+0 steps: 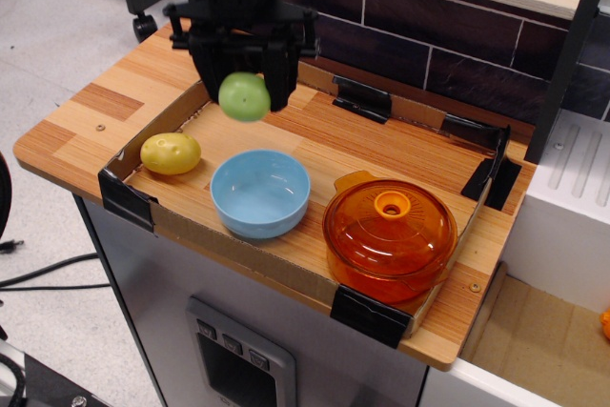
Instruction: Put pear in bowl
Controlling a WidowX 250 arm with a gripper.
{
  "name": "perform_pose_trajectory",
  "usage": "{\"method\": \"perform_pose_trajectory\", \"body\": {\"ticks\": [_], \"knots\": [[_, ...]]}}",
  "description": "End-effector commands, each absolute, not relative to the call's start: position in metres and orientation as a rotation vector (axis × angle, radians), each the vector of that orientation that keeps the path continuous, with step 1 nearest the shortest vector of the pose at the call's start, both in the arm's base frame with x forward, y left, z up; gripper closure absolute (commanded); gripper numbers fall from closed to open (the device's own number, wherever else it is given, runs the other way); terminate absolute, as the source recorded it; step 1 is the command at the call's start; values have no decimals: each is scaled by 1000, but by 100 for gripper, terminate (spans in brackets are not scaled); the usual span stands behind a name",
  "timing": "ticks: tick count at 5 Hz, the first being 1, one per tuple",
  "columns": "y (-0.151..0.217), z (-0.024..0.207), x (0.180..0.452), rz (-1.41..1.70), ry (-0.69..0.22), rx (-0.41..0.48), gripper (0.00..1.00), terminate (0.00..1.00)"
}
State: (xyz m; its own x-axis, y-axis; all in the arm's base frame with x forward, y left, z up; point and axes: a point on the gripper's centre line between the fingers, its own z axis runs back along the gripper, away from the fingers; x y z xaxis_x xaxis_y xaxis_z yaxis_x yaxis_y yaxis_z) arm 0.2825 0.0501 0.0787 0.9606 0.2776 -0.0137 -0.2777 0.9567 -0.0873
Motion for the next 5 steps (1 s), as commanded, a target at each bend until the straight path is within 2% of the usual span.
{"method": "perform_pose_trajectory", "body": {"ticks": [1, 2, 4, 5], "knots": [[54, 105, 288, 243, -64, -160, 0, 0], [62, 136, 301, 254, -62, -243, 0, 0], [62, 136, 301, 254, -62, -243, 0, 0], [62, 136, 301, 254, -62, -243, 0, 100]]}}
